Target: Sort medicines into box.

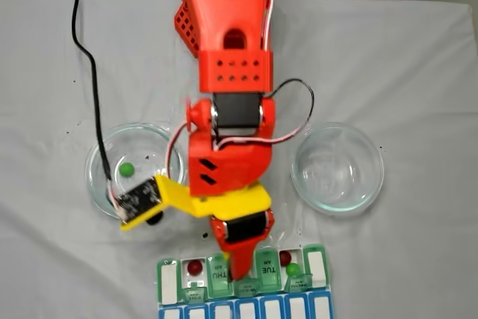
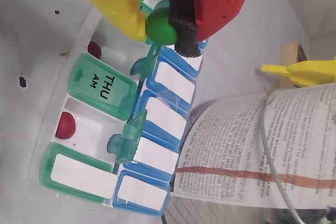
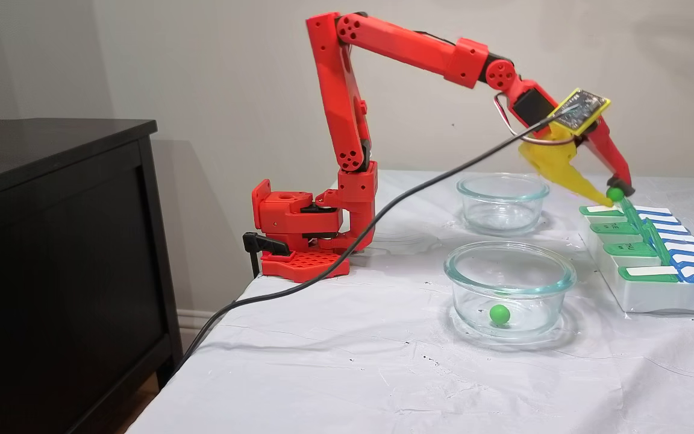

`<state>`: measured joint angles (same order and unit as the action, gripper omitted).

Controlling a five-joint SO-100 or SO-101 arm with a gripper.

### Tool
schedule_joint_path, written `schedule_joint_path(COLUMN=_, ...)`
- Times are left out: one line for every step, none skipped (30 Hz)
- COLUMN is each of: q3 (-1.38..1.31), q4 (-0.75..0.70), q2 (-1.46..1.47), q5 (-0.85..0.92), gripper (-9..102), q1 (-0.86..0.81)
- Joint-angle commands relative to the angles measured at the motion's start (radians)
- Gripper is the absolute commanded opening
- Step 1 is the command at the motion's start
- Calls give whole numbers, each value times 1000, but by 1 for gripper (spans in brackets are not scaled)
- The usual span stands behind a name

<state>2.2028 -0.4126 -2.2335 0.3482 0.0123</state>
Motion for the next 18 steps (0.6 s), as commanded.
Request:
schedule_joint_path(q3=-6, q4=-5, q2=-183, q5=-6, gripper=0, q1=-8)
schedule_joint_path(q3=-5, q4=-32, q2=-184, q5=14, gripper=0, q1=-2)
schedule_joint_path(q3=-3, q4=-63, q2=-179, q5=35, gripper=0, q1=9)
schedule_joint_path(q3=6, q4=-83, q2=-173, q5=54, gripper=0, q1=20)
schedule_joint_path(q3=15, q4=-100, q2=-164, q5=75, gripper=0, q1=32)
schedule_joint_path(q3=28, q4=-101, q2=-153, q5=87, gripper=0, q1=38)
schedule_joint_path(q3=34, q4=-101, q2=-137, q5=92, gripper=0, q1=43)
schedule_joint_path(q3=34, q4=-103, q2=-117, q5=95, gripper=0, q1=46)
schedule_joint_path(q3=31, q4=-103, q2=-92, q5=100, gripper=0, q1=49)
schedule_joint_path(q3=25, q4=-103, q2=-69, q5=100, gripper=0, q1=51)
schedule_joint_path(q3=17, q4=-104, q2=-46, q5=100, gripper=0, q1=52)
schedule_joint_path(q3=6, q4=-104, q2=-23, q5=100, gripper=0, q1=54)
schedule_joint_path(q3=-2, q4=-103, q2=-3, q5=100, gripper=0, q1=54)
schedule_joint_path(q3=-6, q4=-92, q2=9, q5=98, gripper=0, q1=54)
schedule_joint_path(q3=-9, q4=-75, q2=20, q5=95, gripper=0, q1=52)
schedule_joint_path(q3=-12, q4=-63, q2=29, q5=95, gripper=0, q1=51)
schedule_joint_path(q3=-20, q4=-51, q2=44, q5=97, gripper=0, q1=49)
schedule_joint_path(q3=-28, q4=-49, q2=61, q5=104, gripper=0, q1=48)
